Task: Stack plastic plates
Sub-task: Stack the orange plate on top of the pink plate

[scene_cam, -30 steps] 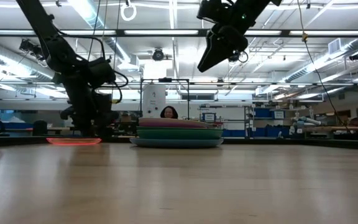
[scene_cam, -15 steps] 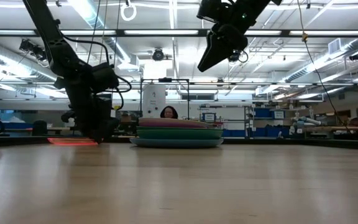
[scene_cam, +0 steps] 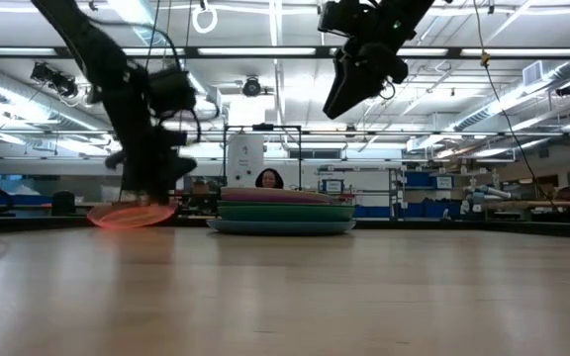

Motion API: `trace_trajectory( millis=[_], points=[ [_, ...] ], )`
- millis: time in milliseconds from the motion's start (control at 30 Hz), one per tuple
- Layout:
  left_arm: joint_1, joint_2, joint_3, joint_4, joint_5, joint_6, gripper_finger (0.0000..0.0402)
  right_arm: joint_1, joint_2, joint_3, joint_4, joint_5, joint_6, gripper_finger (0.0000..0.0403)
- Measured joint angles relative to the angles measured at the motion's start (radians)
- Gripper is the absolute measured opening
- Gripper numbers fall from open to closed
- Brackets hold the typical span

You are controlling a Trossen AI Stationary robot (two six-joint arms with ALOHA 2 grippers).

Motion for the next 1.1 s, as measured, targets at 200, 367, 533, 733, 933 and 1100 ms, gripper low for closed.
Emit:
trace_trajectory(
  millis=[200,367,533,733,933,1100],
  points=[
    [-0.051,-0.172,0.106,-0.183,-0.024,0.099,0.0004,0.030,0.000,0.000,-0.007,0.004,0.015,0.0164],
    [-0.118,-0.278,0.172,-0.152,-0.028,0.322,0.0002,0.051,0.000,0.000,-0.012,0.028,0.020,0.0164],
    [-0.183,-0.278,0.175,0.048,0.172,0.557,0.0002,0.082,-0.027,0.000,-0.157,0.181,0.081,0.0164],
    [-0.236,-0.085,0.250,0.131,0.258,0.691,0.0001,0.112,-0.117,0.000,-0.278,0.299,0.186,0.0164],
    [-0.281,0.121,0.437,0.110,0.332,0.815,0.0002,0.111,-0.202,0.000,-0.291,0.295,0.233,0.0164],
    [-0.303,0.179,0.472,0.049,0.380,0.811,0.0003,0.111,-0.278,0.000,-0.354,0.293,0.278,0.0164]
  ],
)
